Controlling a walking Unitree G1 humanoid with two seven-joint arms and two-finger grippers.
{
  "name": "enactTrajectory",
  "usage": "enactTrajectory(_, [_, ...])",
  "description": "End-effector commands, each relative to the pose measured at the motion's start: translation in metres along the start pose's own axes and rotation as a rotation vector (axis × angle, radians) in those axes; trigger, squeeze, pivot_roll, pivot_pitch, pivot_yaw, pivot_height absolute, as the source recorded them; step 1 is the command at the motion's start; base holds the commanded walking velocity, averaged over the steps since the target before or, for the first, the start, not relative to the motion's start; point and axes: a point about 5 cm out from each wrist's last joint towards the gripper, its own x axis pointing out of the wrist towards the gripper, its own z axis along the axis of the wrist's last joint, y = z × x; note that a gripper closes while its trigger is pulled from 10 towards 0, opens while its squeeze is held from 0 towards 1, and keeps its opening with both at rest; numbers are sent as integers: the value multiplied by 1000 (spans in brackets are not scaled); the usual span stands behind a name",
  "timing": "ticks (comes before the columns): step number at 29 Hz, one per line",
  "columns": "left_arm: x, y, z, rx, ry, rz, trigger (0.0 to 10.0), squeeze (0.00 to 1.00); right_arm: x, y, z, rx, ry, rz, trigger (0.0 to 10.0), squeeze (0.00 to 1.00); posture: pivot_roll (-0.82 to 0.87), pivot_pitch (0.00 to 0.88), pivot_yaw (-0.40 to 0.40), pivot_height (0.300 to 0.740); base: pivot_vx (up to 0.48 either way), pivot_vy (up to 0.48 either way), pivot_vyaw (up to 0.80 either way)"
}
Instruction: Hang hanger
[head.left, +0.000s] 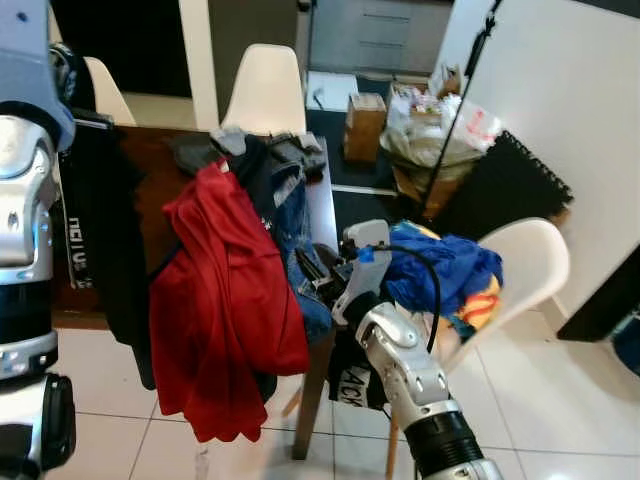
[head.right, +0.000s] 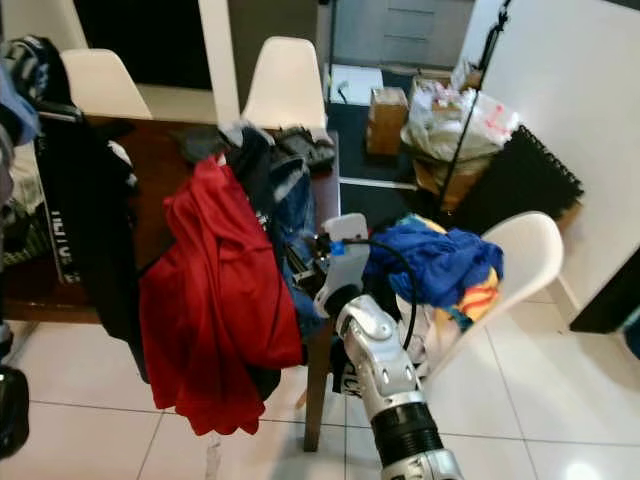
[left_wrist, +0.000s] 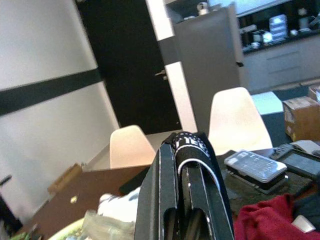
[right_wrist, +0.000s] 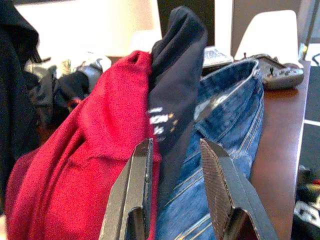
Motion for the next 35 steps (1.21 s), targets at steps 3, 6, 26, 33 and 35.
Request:
enactTrajectory(3, [0,-24,-9,26,34,-141,10000,0,-2,-4,-1,11,-3,-21,10000,0,130,0,-30,740,339,0,0])
enactTrajectory(6, [-4,-49,-20,32,56,-305,10000,0,-3,-4,-2,12,-1,-24,10000,0,132,0,-32,740,330,0,0])
enactTrajectory(26, [-67,-112,-65,185,145,-1101,10000,1000,-5,-3,-5,12,2,-32,10000,0,134,0,-26,740,44,0,0])
enactTrajectory(33, [-79,-114,-58,89,158,-1230,10000,1000,-6,-3,-6,12,5,-34,10000,0,133,0,-28,740,0,0,0])
enactTrajectory(35, [-81,-112,-56,67,172,-1252,10000,847,-6,-4,-6,11,8,-34,10000,0,134,0,-29,740,0,0,0])
